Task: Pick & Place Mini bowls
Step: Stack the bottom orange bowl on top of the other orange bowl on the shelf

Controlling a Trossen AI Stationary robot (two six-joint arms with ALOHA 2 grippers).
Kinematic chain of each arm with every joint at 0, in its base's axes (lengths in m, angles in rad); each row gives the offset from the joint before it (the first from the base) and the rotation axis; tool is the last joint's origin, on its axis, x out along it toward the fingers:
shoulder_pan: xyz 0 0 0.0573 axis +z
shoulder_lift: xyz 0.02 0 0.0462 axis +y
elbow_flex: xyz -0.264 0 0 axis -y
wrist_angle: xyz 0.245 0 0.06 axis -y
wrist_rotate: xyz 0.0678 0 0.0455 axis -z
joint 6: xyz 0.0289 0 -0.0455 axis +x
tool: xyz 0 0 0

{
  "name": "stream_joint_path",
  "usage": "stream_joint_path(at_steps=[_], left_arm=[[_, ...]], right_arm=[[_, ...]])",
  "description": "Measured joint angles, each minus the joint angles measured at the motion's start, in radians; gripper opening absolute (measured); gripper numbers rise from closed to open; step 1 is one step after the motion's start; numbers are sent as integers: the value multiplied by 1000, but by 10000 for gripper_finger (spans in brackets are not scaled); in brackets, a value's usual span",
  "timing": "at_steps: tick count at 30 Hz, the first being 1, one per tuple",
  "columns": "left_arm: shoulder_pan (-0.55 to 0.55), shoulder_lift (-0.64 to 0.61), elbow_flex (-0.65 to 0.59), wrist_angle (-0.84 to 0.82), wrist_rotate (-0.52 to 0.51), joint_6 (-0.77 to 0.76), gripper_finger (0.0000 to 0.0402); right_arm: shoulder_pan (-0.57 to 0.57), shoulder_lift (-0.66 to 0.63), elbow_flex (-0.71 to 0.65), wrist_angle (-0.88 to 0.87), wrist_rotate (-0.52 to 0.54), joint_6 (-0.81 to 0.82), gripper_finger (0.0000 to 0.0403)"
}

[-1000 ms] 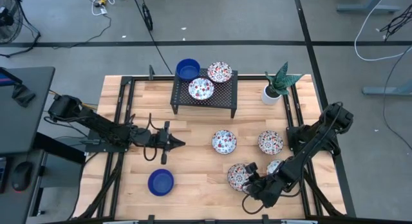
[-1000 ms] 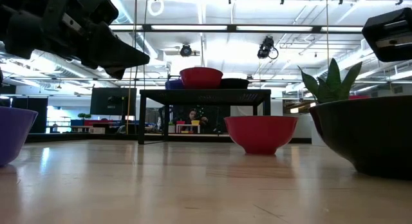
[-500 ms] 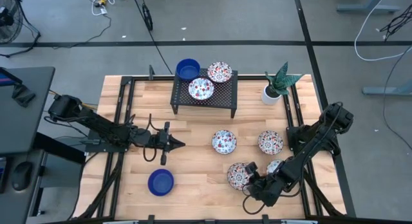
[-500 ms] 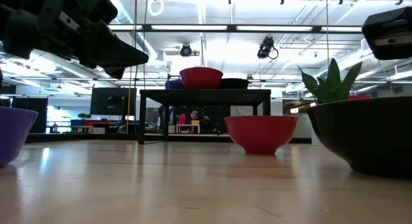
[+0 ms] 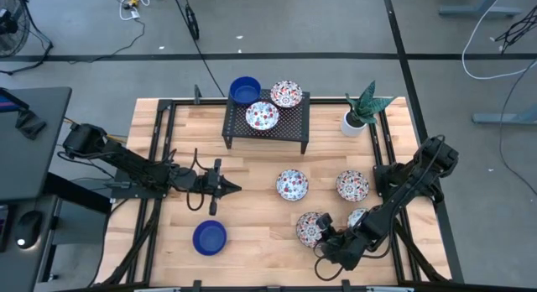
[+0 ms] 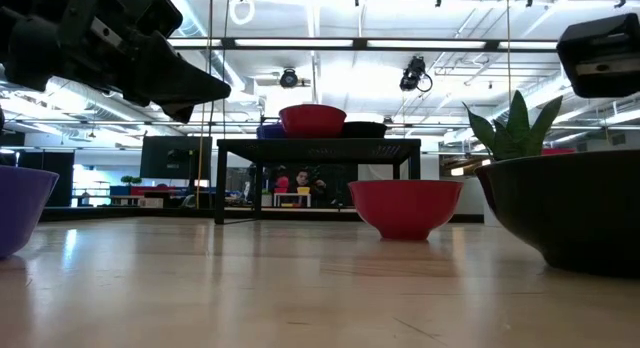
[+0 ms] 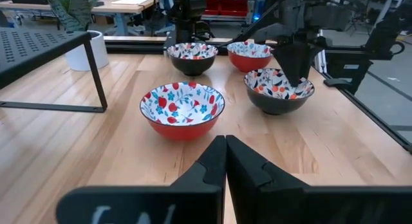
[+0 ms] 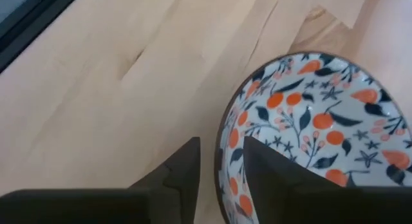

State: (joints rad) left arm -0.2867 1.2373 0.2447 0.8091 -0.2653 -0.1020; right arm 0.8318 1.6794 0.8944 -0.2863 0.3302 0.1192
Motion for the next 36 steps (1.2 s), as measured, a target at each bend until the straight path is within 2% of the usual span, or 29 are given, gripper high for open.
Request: stream_joint_path(at_steps=[6, 14, 18, 23, 27, 30, 33, 36], left_arm=[[0, 0, 0, -4, 0, 0, 16], [0, 0, 0, -6, 0, 0, 16], [0, 0, 0, -6, 0, 0, 16], [0, 0, 0, -6, 0, 0, 16], [0, 0, 0, -3, 0, 0, 16], [0, 0, 0, 0, 0, 0, 16], [0, 0, 0, 2, 0, 0, 16], [0, 0, 0, 4, -1, 1, 16]], right_arm=[[0, -3, 0, -1, 9, 2, 87], [1, -7, 2, 0, 23, -6, 14], [-1, -23, 17, -23, 71, -30, 11], [-40, -92, 80, -83, 140, -173, 6], [-113, -169, 127, -133, 202, -370, 5], [-213, -256, 151, -120, 210, -546, 5], [-365, -329, 178, -114, 194, -691, 5], [-555, -370, 244, -108, 133, -820, 5]])
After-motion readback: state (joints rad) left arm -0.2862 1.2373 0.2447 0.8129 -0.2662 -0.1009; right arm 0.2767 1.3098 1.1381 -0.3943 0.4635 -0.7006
